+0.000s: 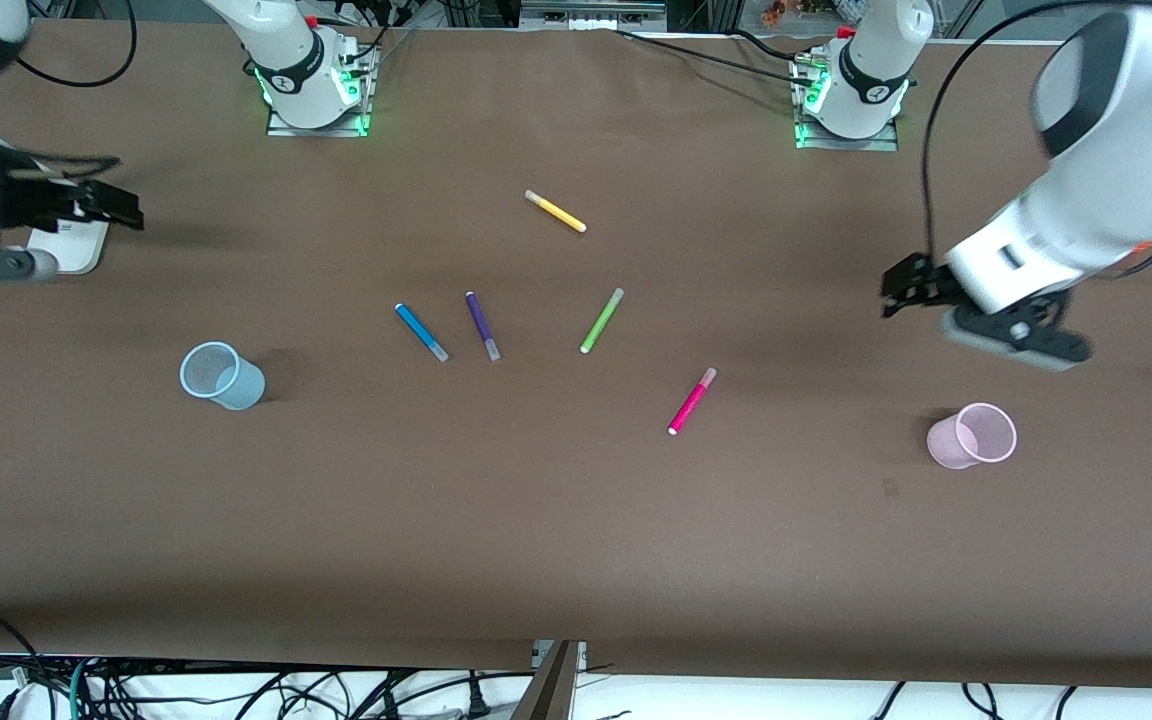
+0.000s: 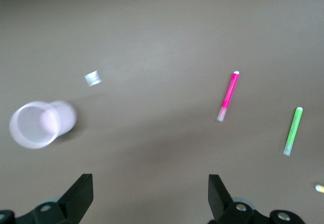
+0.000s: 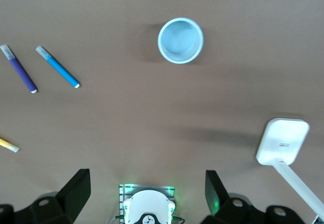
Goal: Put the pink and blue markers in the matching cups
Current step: 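Grasp the pink marker with the left gripper while the right gripper grasps the blue marker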
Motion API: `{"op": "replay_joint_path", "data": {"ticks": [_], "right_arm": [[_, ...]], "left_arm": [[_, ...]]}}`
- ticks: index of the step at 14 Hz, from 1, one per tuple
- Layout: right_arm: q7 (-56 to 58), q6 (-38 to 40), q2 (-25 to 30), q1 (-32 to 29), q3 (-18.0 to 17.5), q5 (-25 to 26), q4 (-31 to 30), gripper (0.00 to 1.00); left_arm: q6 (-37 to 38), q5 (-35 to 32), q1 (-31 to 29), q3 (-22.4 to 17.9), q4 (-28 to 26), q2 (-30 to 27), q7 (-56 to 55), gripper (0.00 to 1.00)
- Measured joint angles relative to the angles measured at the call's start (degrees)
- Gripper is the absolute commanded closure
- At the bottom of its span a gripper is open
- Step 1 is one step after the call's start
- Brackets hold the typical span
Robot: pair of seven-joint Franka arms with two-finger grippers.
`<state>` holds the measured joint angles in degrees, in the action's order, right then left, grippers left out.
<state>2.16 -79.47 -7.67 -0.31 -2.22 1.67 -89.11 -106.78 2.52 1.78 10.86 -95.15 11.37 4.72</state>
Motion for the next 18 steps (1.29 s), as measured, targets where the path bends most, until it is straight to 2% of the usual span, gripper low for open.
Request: {"op": "replay_joint_path", "data": {"ticks": [3,7,10,15,16,17,18], "right_arm": [[0.01,-5.86,-6.77,2.66,-0.05,-1.51,-0.08,0.0],[0.01,-14.6,-15.01,8.73,-0.19,-1.55,-0.13,0.0],[0.21,-19.69,-19.86,13.33,-0.26,-1.55,-0.13,0.0],[3.78,-28.39,-26.7,19.23,-0.33,-1.54,-0.39,0.0],[3.78,-29.9,-27.96,20.61,-0.34,-1.54,-0.44,0.0],[3.78,-31.02,-29.1,21.66,-0.34,-1.54,-0.46,0.0],[3.78,-31.84,-30.13,22.33,-0.32,-1.54,-0.48,0.0]], "left_arm": [[-8.52,-0.01,1.0,3.48,-0.81,8.4,-1.32,0.0],[-14.5,-2.23,5.6,3.86,-0.89,17.68,-2.96,0.0],[-16.83,-4.25,8.19,3.96,-0.98,21.81,-5.75,0.0],[-25.74,-6.23,11.33,3.98,-4.22,26.94,-10.83,0.0],[-26.55,-8.07,11.78,3.97,-4.35,27.77,-12.78,0.03],[-26.89,-9.38,12.01,3.98,-4.37,28.33,-14.17,0.15],[-26.95,-9.79,12.1,3.97,-4.37,28.69,-14.78,0.31]]}}
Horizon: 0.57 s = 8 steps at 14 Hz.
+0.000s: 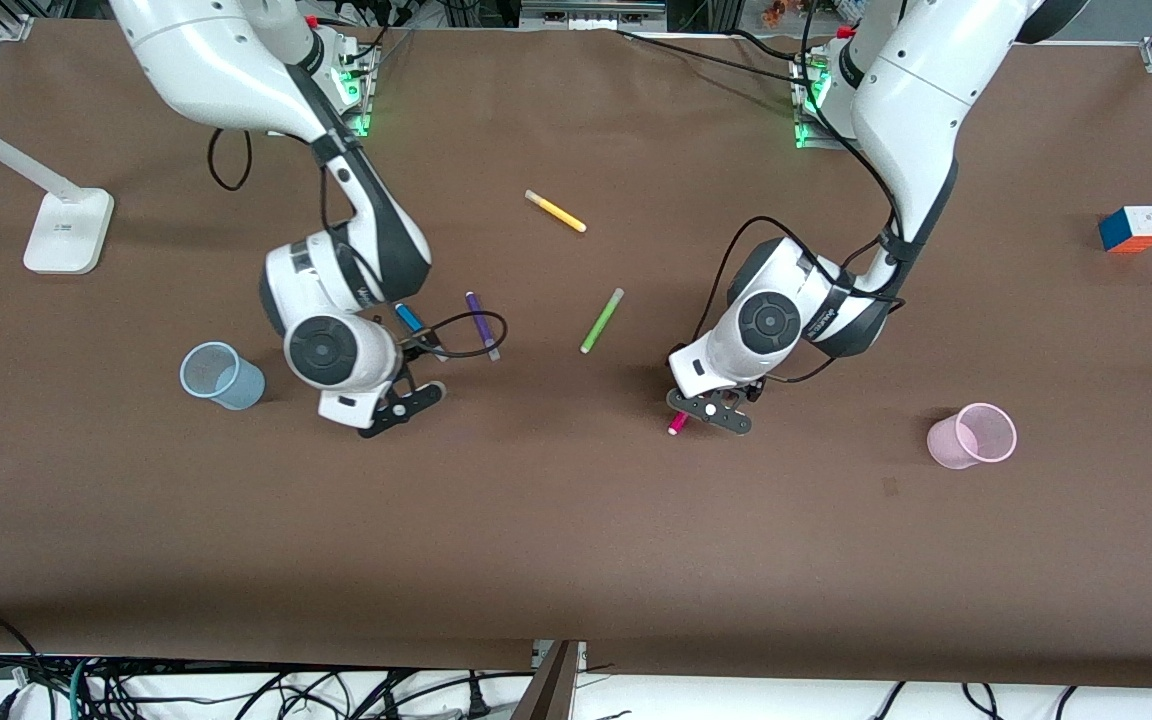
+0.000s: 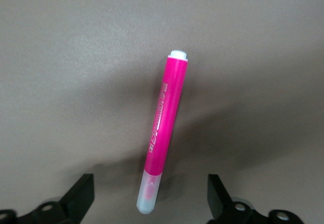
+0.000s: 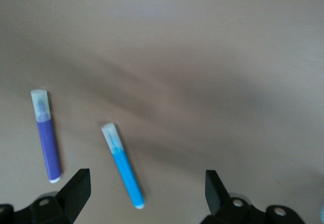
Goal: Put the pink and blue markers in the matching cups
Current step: 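Grasp the pink marker with the left gripper while the right gripper grasps the blue marker, then carry the pink marker to the pink cup while the right gripper carries blue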
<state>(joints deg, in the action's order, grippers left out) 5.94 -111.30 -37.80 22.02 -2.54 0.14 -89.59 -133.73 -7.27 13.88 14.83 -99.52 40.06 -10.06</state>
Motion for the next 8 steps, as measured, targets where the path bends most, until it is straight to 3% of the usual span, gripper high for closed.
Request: {"op": "replay_joint_path", "data": {"ticks": [2,5,8], "right_arm": [[0.0,-1.14,-1.5,0.8,0.01,0.01,-0.07,0.0],[0.0,-3.42,-2.23,2.12,0.01,0.01,-1.55,0.0],[0.0,-6.18,-2.23,2.47,0.02,0.01,-3.48,0.0]], "left_arm": [[-0.07,-0.09,-0.01,-0.07,0.0,0.33,-0.23,0.63],[-0.16,-0.1,-0.02,-0.14,0.01,0.33,-0.35,0.97],[-0.21,-0.1,-0.01,-0.21,0.01,0.38,-0.49,1.0]]}}
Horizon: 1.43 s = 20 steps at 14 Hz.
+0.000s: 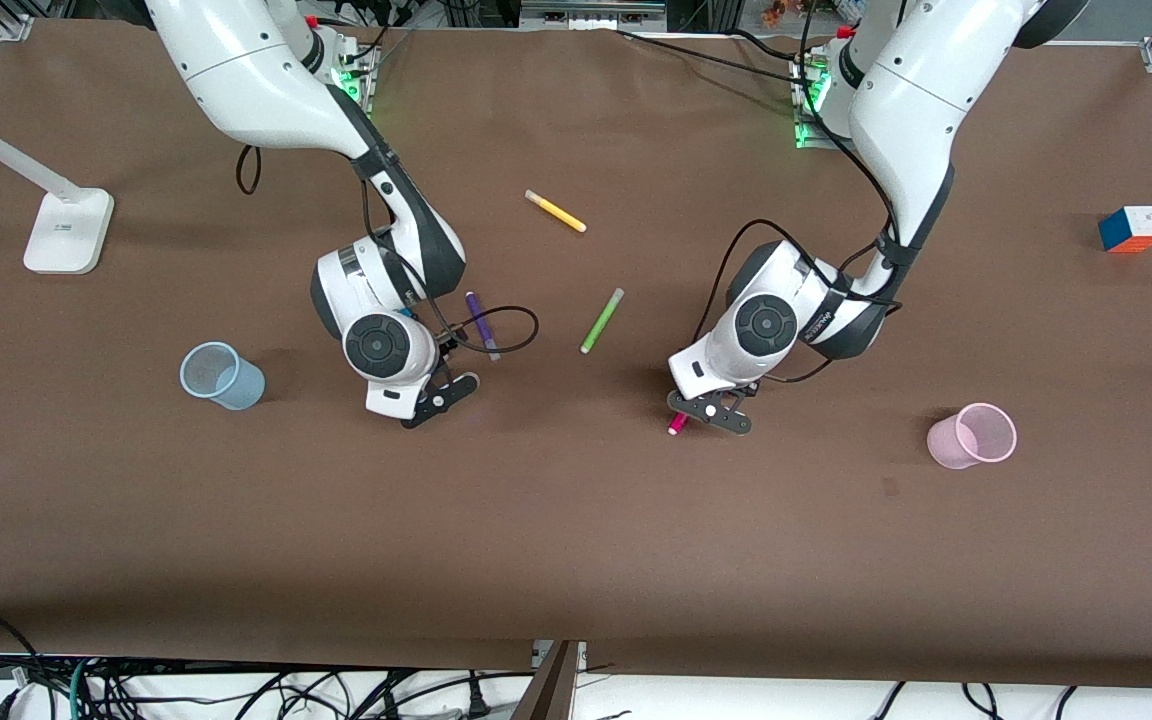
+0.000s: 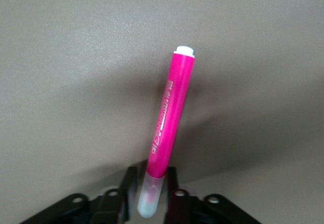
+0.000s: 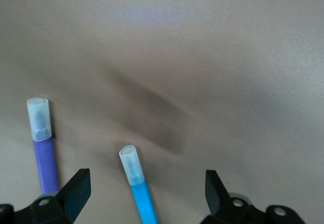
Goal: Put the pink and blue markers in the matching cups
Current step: 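Carry the pink marker to the pink cup while the right gripper carries blue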
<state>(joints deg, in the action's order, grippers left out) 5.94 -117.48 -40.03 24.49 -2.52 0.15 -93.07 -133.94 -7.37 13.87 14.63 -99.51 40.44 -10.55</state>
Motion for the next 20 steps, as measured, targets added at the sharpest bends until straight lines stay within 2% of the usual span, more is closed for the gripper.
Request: {"op": "replay_joint_path", "data": {"ticks": [2,5,7,10,11,12,14,15,16,20], "right_arm": [[0.0,-1.37,-0.01,0.3,0.0,0.0,-1.08,0.02],[0.0,-1.67,0.0,0.65,0.0,0.01,-1.74,0.29],[0.0,-1.76,-0.01,0.84,0.01,0.01,-1.99,0.32],[0.0,-1.83,-0.03,1.32,0.02,0.04,-2.29,0.32],[0.0,-1.84,-0.05,1.44,0.02,0.04,-2.4,0.36],[0.0,-1.9,-0.1,1.54,0.02,0.05,-2.53,0.46],[0.0,-2.28,-0.25,1.82,0.06,0.07,-2.7,0.82],[0.0,-2.4,-0.3,1.93,0.08,0.07,-2.75,0.96],[0.0,-2.46,-0.34,2.01,0.08,0.07,-2.76,1.0],[0.05,-2.72,-0.31,2.05,0.16,0.1,-2.69,1.0]], "left_arm": [[-0.03,-0.02,-0.01,-0.03,0.01,0.01,-0.04,1.0],[1.98,-0.03,-0.54,-0.23,0.71,-0.57,-0.06,1.0],[11.08,-0.03,-1.78,-0.2,3.2,-3.35,1.23,1.0],[31.1,-0.05,-5.18,-0.31,9.84,-9.63,9.39,1.0],[37.38,-0.21,-6.76,-0.47,12.45,-10.91,12.82,1.0],[42.83,-1.07,-8.54,-0.69,14.96,-11.57,16.52,1.0],[49.23,-6.2,-12.35,-1.13,18.66,-11.73,24.88,1.0],[50.35,-9.71,-14.09,-1.23,19.56,-11.6,29.3,1.0],[50.85,-13.43,-15.56,-1.29,20.06,-11.33,33.95,1.0],[50.99,-30.56,-16.9,-1.51,20.35,-8.74,47.31,1.0]]}}
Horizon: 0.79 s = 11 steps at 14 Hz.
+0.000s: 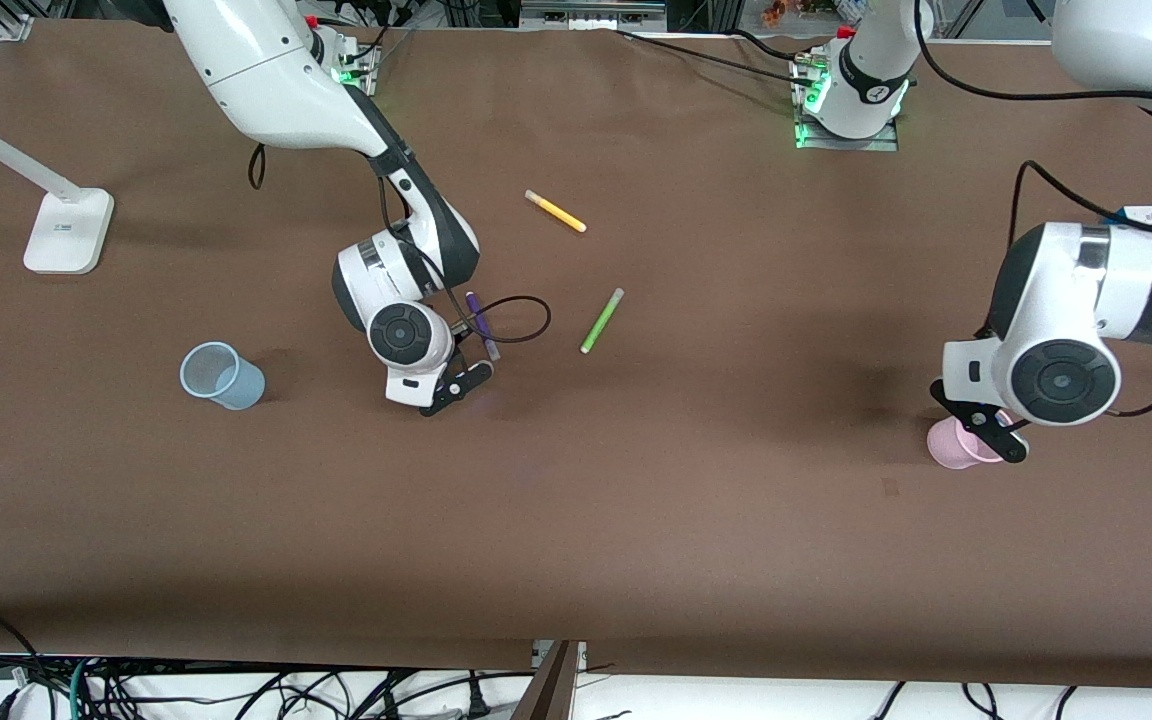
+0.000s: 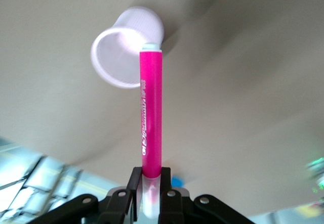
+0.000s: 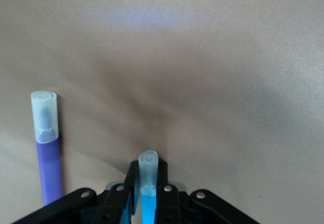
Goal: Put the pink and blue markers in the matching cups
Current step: 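Carry the pink marker to the pink cup while the right gripper carries blue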
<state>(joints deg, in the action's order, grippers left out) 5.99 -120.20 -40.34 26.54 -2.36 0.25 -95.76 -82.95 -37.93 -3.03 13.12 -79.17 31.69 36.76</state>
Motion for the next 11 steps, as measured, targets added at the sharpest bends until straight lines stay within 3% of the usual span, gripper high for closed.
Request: {"op": "replay_joint_path", "data": {"ticks": [3,8,11], "right_arm": [[3.9,-0.02,1.17,-0.31,1.02,0.05,1.46,1.0],[28.48,9.62,8.87,-7.76,2.66,-0.57,5.89,1.0],[43.83,16.36,13.01,-12.78,2.77,-6.74,7.88,1.0]], "left_arm": [[-0.02,-12.07,0.71,0.12,0.24,3.12,3.26,1.0],[0.0,-16.71,0.8,-0.29,1.88,8.5,3.91,1.0],[-0.01,-19.46,0.77,-1.15,2.14,11.6,3.9,1.0]]}}
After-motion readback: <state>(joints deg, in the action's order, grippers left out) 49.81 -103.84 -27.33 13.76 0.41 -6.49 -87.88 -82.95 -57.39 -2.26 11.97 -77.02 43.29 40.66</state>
